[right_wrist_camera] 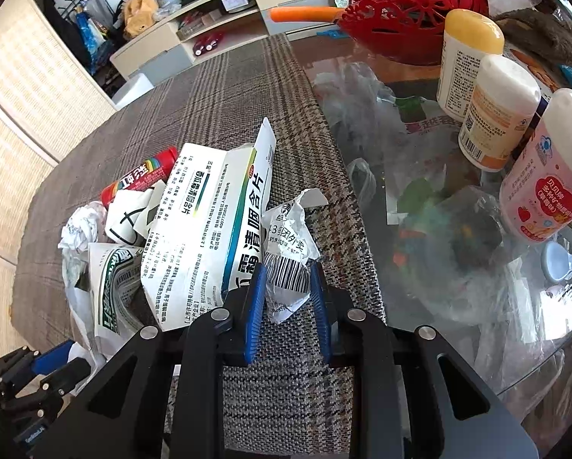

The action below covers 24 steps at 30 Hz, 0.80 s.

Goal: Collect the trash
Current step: 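Reach the right tool to the white receipt and close on it, then grasp the white printed paper with the left tool while the right tool lifts its receipt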

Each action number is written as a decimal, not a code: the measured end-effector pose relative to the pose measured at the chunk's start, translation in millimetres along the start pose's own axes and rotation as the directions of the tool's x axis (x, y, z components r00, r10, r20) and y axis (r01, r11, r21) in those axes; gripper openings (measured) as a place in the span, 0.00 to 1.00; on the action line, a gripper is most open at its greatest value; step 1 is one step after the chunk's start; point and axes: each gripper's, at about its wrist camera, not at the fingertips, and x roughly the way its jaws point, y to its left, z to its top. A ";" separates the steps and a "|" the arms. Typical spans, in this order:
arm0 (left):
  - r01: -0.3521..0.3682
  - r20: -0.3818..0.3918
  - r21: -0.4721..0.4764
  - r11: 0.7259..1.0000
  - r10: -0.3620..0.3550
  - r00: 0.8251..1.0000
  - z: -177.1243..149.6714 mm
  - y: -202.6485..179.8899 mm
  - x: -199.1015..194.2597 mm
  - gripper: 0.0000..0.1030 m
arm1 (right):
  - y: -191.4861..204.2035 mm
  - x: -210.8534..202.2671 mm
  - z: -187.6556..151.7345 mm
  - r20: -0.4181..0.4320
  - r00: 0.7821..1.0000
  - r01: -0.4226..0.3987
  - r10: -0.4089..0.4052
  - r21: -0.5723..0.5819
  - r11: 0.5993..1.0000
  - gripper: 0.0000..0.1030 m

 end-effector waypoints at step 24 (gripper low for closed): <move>-0.064 0.176 -0.015 0.998 0.065 0.982 -11.1 -9.5 -88.1 0.04 | 24.6 -120.0 -31.3 0.229 0.973 0.003 0.019 -0.098 0.995 0.09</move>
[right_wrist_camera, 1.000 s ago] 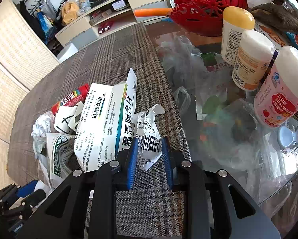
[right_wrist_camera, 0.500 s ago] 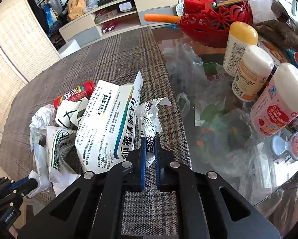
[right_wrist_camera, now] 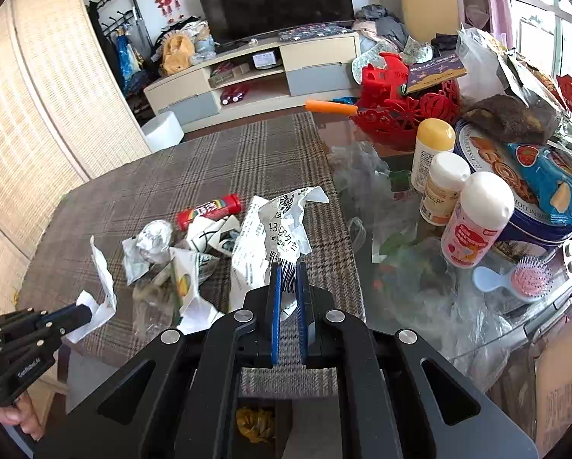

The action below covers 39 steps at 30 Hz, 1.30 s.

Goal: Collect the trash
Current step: 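Grasp the white printed paper with the left tool while the right tool lifts its receipt, then carry both papers to the bin and open both tools to drop them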

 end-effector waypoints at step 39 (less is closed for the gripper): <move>0.107 -0.175 -0.142 0.984 -0.131 0.976 -217.6 17.9 75.4 0.04 | 47.8 65.6 -213.9 -0.353 0.923 -0.163 0.155 0.008 0.987 0.09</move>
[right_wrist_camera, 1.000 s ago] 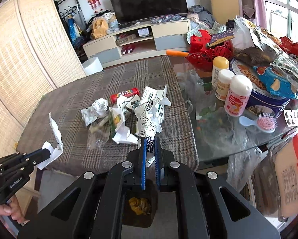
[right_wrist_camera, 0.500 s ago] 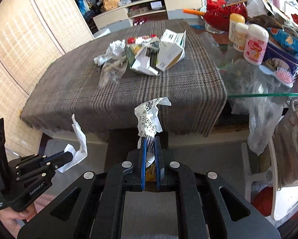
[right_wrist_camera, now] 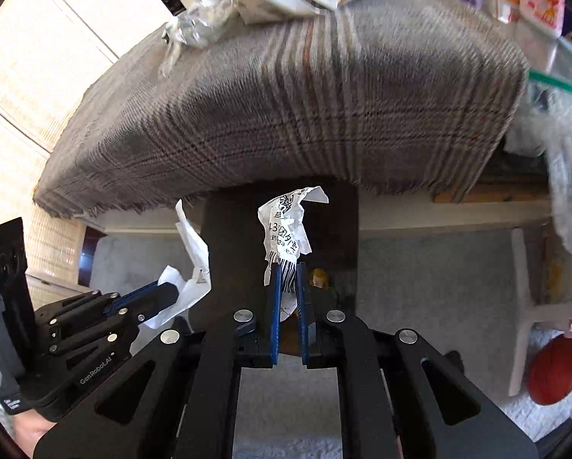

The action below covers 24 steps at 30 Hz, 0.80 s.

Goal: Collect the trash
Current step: 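Carry both papers to the bin and open both tools to drop them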

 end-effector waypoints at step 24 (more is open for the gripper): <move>-0.057 -0.047 0.011 0.998 0.057 0.997 7.6 4.2 33.8 0.29 | -1.9 32.7 12.5 -0.042 0.999 0.004 -0.001 0.058 0.998 0.54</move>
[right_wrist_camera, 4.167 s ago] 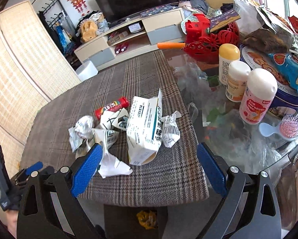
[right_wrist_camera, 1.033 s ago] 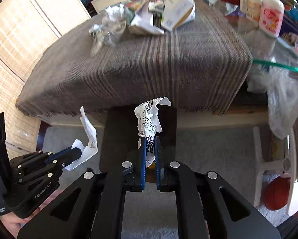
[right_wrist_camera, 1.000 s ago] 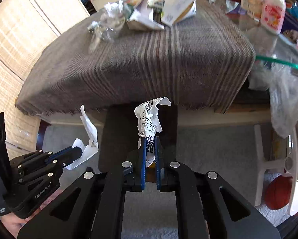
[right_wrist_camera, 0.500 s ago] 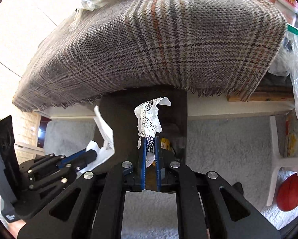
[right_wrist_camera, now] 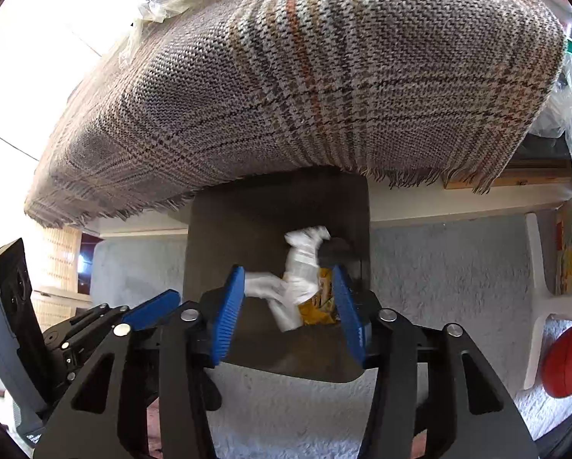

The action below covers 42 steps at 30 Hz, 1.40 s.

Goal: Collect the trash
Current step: 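Carry both papers to the bin and open both tools to drop them, then grasp the clear plastic bag with the left tool while the right tool grasps the white medicine box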

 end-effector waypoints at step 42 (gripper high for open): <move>-0.078 0.203 -0.032 0.996 0.083 0.976 164.6 5.1 -116.7 0.92 | -25.1 -151.9 156.1 0.294 0.952 0.062 -0.082 0.077 0.995 0.97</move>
